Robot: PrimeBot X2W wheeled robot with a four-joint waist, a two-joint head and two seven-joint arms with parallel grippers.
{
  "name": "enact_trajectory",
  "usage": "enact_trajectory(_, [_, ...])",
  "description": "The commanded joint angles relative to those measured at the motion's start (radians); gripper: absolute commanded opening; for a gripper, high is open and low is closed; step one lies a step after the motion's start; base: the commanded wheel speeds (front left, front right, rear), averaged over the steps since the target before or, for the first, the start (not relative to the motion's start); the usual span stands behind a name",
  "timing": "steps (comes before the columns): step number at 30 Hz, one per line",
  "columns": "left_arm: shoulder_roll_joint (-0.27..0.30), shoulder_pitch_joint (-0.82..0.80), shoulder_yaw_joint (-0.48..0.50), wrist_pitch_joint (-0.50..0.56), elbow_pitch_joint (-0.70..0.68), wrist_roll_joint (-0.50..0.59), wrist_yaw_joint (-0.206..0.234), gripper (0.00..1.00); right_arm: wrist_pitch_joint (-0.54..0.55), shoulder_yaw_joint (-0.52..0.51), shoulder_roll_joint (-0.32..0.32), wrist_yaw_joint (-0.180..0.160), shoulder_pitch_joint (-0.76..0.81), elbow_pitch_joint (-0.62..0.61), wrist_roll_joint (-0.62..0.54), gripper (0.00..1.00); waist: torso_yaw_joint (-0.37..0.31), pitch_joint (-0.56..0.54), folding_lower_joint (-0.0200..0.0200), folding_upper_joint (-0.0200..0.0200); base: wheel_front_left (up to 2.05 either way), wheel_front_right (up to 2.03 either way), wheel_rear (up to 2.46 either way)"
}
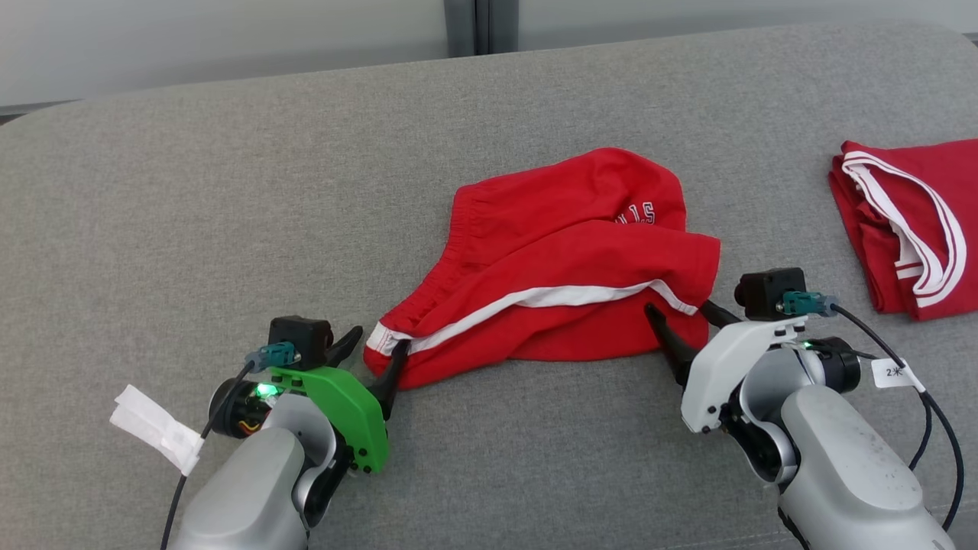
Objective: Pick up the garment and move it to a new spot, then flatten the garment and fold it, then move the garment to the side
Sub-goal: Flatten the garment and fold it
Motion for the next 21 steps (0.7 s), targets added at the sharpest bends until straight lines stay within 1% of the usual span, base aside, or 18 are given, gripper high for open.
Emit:
enact_trajectory(1, [0.0,-0.005,-0.001,-0.007,0.003,-0.009,0.0,1.0,0.007,-0.004,-0.002,-0.002,0.012,-0.022,-0.009,1.0,-0.002,0.003,0.0,0.0,0.0,0.0,0.0])
enact_trajectory(5, [0.003,-0.017,-0.006,-0.007,0.005,-0.016,0.0,1.0,0.033,-0.015,-0.002,-0.002,0.032,-0.062,-0.019,1.0,-0.003,0.009,0.0,0.0,0.0,0.0,0.0])
enact_trajectory(6, [0.003,-0.023,-0.008,-0.008,0.005,-0.018,0.0,0.92,0.037,-0.02,-0.001,-0.002,0.032,-0.074,-0.026,0.95,-0.003,0.011,0.0,0.0,0.0,0.0,0.0])
enact_trajectory(7, [0.003,-0.026,-0.01,-0.008,0.005,-0.019,0.0,0.87,0.037,-0.026,0.0,-0.002,0.032,-0.081,-0.029,0.82,-0.003,0.013,0.0,0.0,0.0,0.0,0.0])
enact_trajectory(8, [0.002,-0.029,-0.012,-0.009,0.005,-0.02,0.0,0.5,0.039,-0.033,0.004,-0.002,0.035,-0.089,-0.032,0.49,-0.001,0.014,0.0,0.0,0.0,0.0,0.0])
enact_trajectory(9, [0.002,-0.03,-0.015,-0.01,0.005,-0.02,0.0,0.44,0.041,-0.036,0.007,-0.002,0.041,-0.095,-0.036,0.4,0.0,0.014,0.0,0.0,0.0,0.0,0.0])
enact_trajectory(10, [0.001,-0.03,-0.019,-0.011,0.005,-0.021,0.0,0.22,0.043,-0.042,0.011,-0.002,0.047,-0.105,-0.037,0.12,0.001,0.014,0.0,0.0,0.0,0.0,0.0])
enact_trajectory(11, [0.0,-0.031,-0.022,-0.011,0.002,-0.024,0.0,0.06,0.044,-0.047,0.013,-0.002,0.052,-0.111,-0.039,0.0,0.001,0.014,0.0,0.0,0.0,0.0,0.0])
enact_trajectory(12, [0.0,-0.031,-0.026,-0.013,-0.001,-0.028,0.0,0.0,0.044,-0.054,0.014,-0.002,0.056,-0.12,-0.044,0.0,0.002,0.014,0.0,0.0,0.0,0.0,0.0])
enact_trajectory(16, [0.006,-0.027,-0.037,-0.025,-0.012,-0.045,0.0,0.0,0.029,-0.084,0.022,-0.002,0.076,-0.156,-0.058,0.0,0.002,0.005,0.0,0.0,0.0,0.0,0.0])
enact_trajectory(21, [-0.001,-0.026,-0.008,-0.091,-0.065,-0.096,0.0,0.0,0.005,-0.146,0.028,-0.002,0.1,-0.243,-0.063,0.0,0.003,-0.016,0.0,0.0,0.0,0.0,0.0])
